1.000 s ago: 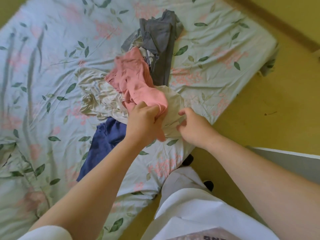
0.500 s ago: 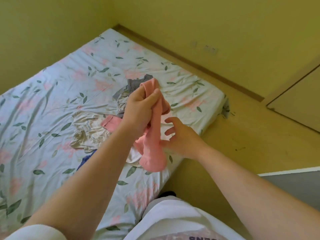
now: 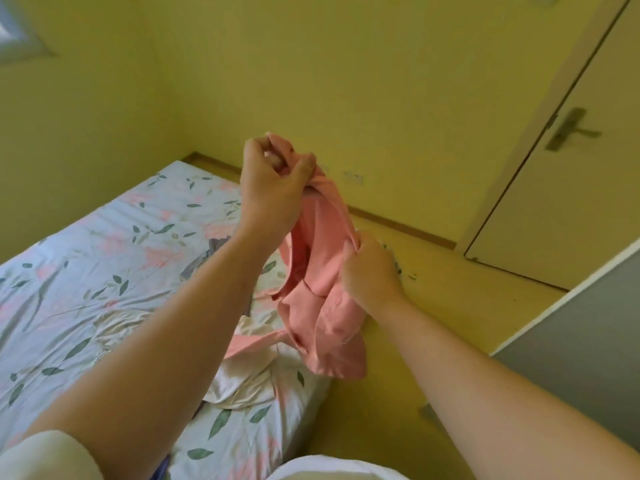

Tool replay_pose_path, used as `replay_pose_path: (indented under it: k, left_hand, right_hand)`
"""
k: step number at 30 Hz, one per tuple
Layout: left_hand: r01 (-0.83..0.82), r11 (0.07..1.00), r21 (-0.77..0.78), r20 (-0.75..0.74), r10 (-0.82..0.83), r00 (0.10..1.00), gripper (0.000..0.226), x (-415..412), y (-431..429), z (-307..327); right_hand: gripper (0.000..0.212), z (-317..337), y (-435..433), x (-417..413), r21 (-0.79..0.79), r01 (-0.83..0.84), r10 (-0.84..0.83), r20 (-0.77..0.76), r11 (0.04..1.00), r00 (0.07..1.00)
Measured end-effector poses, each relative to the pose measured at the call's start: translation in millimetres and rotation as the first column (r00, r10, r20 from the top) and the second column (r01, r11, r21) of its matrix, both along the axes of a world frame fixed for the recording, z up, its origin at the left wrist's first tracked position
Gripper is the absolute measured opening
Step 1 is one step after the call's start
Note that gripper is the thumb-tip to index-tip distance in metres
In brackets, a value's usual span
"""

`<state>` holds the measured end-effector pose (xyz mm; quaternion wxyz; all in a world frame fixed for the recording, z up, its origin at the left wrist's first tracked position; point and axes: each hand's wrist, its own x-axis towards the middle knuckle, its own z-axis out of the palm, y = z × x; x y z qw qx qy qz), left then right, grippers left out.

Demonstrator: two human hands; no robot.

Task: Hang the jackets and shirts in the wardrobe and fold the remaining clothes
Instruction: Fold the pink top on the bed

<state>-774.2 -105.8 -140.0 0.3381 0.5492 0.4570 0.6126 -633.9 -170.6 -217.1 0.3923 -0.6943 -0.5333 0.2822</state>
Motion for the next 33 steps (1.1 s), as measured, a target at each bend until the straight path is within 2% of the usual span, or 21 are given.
replay_pose_path:
  k: [2, 4, 6, 8, 14, 16, 18, 20, 23, 25, 27, 29, 30, 31, 33]
  left_hand:
    - [-0.051, 0.998, 0.042, 0.005, 0.051, 0.999, 0.030, 1, 8, 11]
    - [-0.110, 0.990, 0.093, -0.021, 0.112, 0.993, 0.029, 2, 16, 19]
    - [-0.159, 0.979, 0.131, -0.059, 0.168, 0.984, 0.028, 4, 20, 25]
    - [-0.191, 0.971, 0.144, -0.079, 0.203, 0.976, 0.028, 7, 22, 29]
    - [-0.181, 0.967, 0.179, -0.215, 0.218, 0.952, 0.027, 17, 23, 35]
    - [-0.165, 0.967, 0.193, -0.271, 0.214, 0.939, 0.024, 16, 25, 34]
    - [-0.160, 0.965, 0.207, -0.327, 0.222, 0.919, 0.021, 13, 29, 32]
    - [-0.121, 0.961, 0.249, -0.421, 0.220, 0.880, 0.019, 7, 32, 28]
    - [-0.060, 0.949, 0.309, -0.525, 0.223, 0.822, 0.020, -5, 33, 23]
    - [-0.058, 0.943, 0.329, -0.555, 0.243, 0.795, 0.021, -12, 33, 21]
    - [-0.069, 0.943, 0.326, -0.572, 0.255, 0.780, 0.023, -19, 32, 19]
    - [-0.094, 0.947, 0.308, -0.570, 0.262, 0.779, 0.023, -24, 31, 17]
    - [-0.112, 0.948, 0.297, -0.565, 0.270, 0.780, 0.023, -28, 31, 18]
    - [-0.134, 0.949, 0.287, -0.557, 0.279, 0.783, 0.024, -31, 32, 18]
    - [-0.180, 0.953, 0.244, -0.524, 0.286, 0.803, 0.022, -40, 35, 20]
  right_hand:
    - [0.022, 22, 4, 22, 0.088, 0.045, -0.047, 0.018, 0.995, 0.999]
    - [0.016, 43, 6, 42, 0.153, 0.035, -0.051, 0.104, 0.988, 0.993]
    - [0.007, 60, 7, 58, 0.177, -0.015, -0.035, 0.278, 0.984, 0.960]
    - [0.013, 70, 6, 74, 0.182, -0.084, -0.011, 0.465, 0.980, 0.885]
    - [0.019, 71, -9, 114, 0.051, -0.257, 0.133, 0.751, 0.965, 0.646]
    - [0.020, 68, -14, 123, -0.015, -0.236, 0.150, 0.809, 0.972, 0.569]
    - [0.020, 68, -16, 128, -0.075, -0.134, 0.135, 0.836, 0.988, 0.532]
    - [0.019, 71, -16, 131, -0.106, -0.001, 0.090, 0.830, 0.994, 0.550]
    - [0.017, 78, -8, 135, -0.153, 0.194, -0.031, 0.705, 0.969, 0.709]
    - [0.021, 82, 0, 136, -0.179, 0.240, -0.117, 0.516, 0.954, 0.849]
    - [0.018, 89, 7, 131, -0.177, 0.259, -0.207, 0.266, 0.949, 0.941]
    - [0.024, 96, 15, 122, -0.148, 0.299, -0.299, 0.019, 0.943, 0.954]
    - [0.030, 99, 18, 117, -0.124, 0.324, -0.329, -0.026, 0.938, 0.944]
    - [0.034, 103, 20, 111, -0.094, 0.340, -0.341, 0.001, 0.936, 0.940]
    - [0.036, 111, 22, 104, -0.016, 0.333, -0.326, 0.162, 0.943, 0.931]
